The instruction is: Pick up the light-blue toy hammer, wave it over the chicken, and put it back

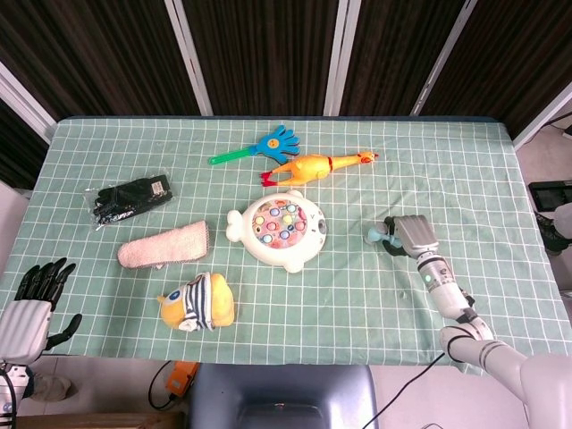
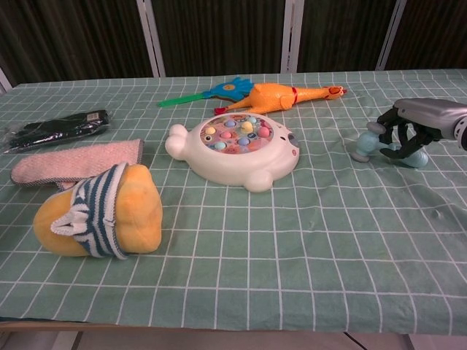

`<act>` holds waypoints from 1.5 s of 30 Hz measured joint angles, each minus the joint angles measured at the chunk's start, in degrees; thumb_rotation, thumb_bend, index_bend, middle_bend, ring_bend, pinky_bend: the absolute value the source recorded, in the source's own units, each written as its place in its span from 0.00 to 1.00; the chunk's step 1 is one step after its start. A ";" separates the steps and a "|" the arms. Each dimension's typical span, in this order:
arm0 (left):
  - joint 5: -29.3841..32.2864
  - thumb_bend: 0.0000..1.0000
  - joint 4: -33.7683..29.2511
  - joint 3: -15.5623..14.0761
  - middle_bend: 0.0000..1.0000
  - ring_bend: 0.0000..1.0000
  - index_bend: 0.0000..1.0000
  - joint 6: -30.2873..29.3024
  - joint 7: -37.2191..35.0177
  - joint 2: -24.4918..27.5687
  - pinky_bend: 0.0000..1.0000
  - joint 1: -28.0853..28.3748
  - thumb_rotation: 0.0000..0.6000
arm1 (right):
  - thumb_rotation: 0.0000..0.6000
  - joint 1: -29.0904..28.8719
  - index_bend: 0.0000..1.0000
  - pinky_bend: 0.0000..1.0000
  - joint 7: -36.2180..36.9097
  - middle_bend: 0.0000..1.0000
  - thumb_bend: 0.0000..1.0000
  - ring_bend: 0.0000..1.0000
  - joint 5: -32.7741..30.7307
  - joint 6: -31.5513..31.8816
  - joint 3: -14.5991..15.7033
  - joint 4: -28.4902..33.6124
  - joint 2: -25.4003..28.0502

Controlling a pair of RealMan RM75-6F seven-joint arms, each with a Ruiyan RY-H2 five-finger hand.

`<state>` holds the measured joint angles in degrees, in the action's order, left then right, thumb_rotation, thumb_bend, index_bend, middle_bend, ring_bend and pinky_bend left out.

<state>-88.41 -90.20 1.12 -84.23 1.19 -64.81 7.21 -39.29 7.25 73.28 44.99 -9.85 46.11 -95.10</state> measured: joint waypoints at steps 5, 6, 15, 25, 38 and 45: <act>0.17 0.33 -0.29 -0.02 0.02 0.00 0.00 0.08 -0.20 0.33 0.05 -0.08 1.00 | 1.00 -0.04 1.00 1.00 -0.56 0.66 0.56 0.82 0.06 0.25 0.09 -0.57 -0.91; 0.13 0.33 -0.33 -0.02 0.02 0.00 0.00 0.03 -0.21 0.37 0.05 -0.10 1.00 | 1.00 -0.06 1.00 1.00 -0.62 0.66 0.56 0.83 0.08 0.31 0.08 -0.65 -1.02; 0.11 0.33 -0.41 -0.01 0.02 0.00 0.00 -0.05 -0.56 0.57 0.05 -0.17 1.00 | 1.00 -0.06 1.00 1.00 -0.67 0.71 0.56 0.88 0.37 1.39 -0.10 -0.94 -1.42; 0.10 0.33 -0.41 0.06 0.02 0.00 0.00 -0.15 -0.52 0.61 0.05 -0.22 1.00 | 1.00 0.34 1.00 1.00 0.23 0.71 0.56 0.89 1.13 2.77 -0.44 3.00 2.73; 0.03 0.33 -0.39 0.13 0.02 0.00 0.00 -0.09 -0.99 0.72 0.05 -0.13 1.00 | 1.00 0.49 1.00 1.00 -1.76 0.71 0.56 0.90 2.03 5.84 -1.94 16.85 11.88; -0.02 0.33 -0.30 0.22 0.02 0.00 0.00 0.06 -1.62 0.89 0.05 0.03 1.00 | 1.00 -2.01 1.00 1.00 -12.61 0.71 0.56 0.90 0.06 5.72 -4.71 32.06 19.10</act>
<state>-88.43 -90.49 1.34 -84.18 -0.43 -63.92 7.24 -41.30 -5.36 73.33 50.71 -14.56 78.18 -76.00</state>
